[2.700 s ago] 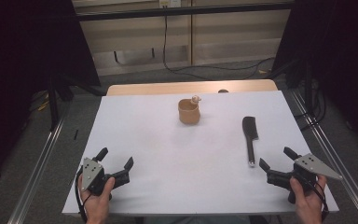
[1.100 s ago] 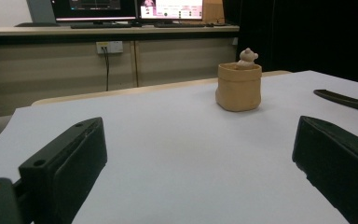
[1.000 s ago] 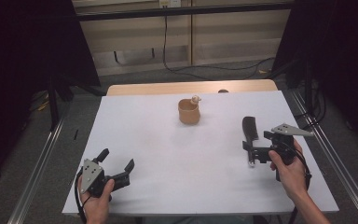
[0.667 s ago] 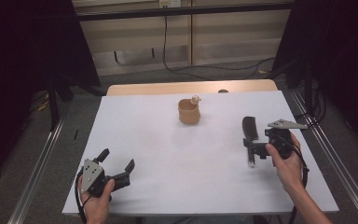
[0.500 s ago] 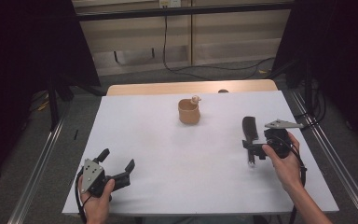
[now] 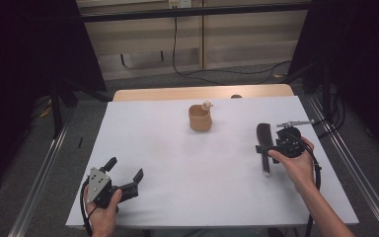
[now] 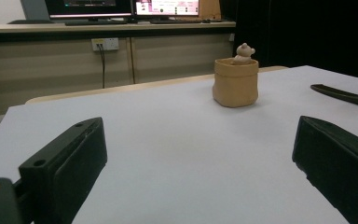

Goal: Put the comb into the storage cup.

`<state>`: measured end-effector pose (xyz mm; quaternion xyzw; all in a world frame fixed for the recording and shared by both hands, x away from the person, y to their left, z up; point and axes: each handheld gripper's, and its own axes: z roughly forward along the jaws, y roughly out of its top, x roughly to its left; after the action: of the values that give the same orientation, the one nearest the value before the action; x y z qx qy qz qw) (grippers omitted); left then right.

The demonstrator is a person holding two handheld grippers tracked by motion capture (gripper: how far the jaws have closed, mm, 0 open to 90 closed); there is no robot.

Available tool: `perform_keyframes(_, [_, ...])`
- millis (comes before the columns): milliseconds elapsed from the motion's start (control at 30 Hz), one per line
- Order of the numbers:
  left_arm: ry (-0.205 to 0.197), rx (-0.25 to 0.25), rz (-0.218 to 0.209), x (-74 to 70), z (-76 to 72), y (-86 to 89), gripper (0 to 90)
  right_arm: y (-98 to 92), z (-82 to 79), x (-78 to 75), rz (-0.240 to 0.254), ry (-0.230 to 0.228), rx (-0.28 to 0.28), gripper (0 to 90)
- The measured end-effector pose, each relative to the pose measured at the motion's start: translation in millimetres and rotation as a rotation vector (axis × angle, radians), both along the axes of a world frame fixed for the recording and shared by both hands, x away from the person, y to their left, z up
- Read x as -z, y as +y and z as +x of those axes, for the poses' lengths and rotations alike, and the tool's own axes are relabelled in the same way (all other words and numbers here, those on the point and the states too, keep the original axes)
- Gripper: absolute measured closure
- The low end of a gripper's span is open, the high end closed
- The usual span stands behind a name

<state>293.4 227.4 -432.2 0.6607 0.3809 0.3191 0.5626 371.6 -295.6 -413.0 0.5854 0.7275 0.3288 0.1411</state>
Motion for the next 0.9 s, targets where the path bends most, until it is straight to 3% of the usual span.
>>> perform_keyframes(200, [0.000,0.004,0.002,-0.1,0.5,0.0,3.1,-0.7,5.4,0.3,0.003,0.076,0.009,15.2])
perform_keyframes(400, [-0.009,0.016,0.007,-0.4,0.8,0.1,3.1,3.6,11.6,0.4,-0.042,0.118,0.023,20.7])
perform_keyframes(533, [-0.007,0.019,0.000,-0.1,1.1,-0.6,3.1,8.1,17.2,1.5,-0.063,0.190,0.043,22.4])
perform_keyframes(833, [-0.008,0.025,0.007,-0.6,1.1,0.6,3.1,11.4,22.8,4.0,-0.088,0.236,0.044,26.4])
perform_keyframes(900, [-0.009,0.025,0.005,-0.8,1.2,0.4,3.1,12.7,24.8,7.6,-0.087,0.264,0.037,26.9])
